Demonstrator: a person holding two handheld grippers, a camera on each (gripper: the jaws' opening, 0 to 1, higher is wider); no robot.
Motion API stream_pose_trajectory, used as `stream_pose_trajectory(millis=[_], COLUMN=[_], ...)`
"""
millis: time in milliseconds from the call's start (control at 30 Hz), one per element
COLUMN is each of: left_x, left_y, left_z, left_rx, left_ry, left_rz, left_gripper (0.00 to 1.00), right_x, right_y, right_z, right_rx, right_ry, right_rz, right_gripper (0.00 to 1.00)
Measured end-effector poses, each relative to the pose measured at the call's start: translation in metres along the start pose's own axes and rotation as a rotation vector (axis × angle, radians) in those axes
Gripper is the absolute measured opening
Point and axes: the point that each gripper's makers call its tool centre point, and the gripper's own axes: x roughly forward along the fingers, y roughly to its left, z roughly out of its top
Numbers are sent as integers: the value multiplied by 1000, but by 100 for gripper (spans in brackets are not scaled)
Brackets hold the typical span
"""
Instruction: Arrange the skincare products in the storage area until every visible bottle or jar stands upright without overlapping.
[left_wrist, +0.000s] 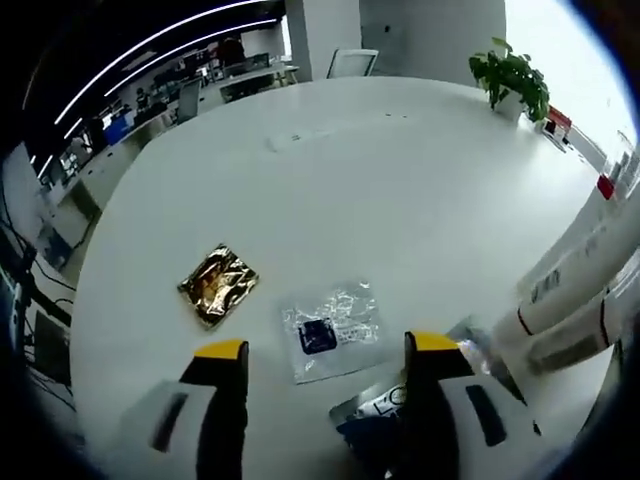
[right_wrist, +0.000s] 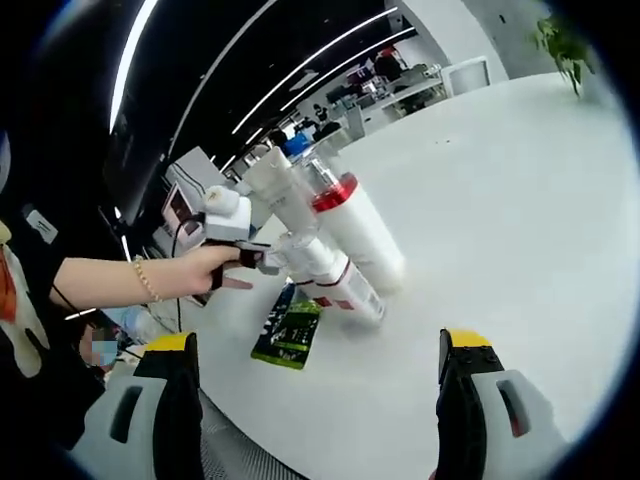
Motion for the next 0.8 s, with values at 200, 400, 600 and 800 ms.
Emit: stream_pose_trajectory(millis=[200,400,600,800], left_x=[-1,-1,-1,-7], left_y=[-2,-10,-6,-6], left_z=[5,4,3,3], left_rx=[-5,-26,2,11], left_ry=[-8,-14,-17,-31], left_rz=[-9,-46,-66,-71], left_gripper=[54,42,38,37], right_x=[-5,-7,-8,-8], right_y=[-3,-4,-4,0], right_z=[-2,-3,-2,-2], right_rx=[5,8,12,9], right_ry=[-3,-5,-14,-19], right_rz=[-15,-24,-29,-23], right_gripper=[100,100,100,100])
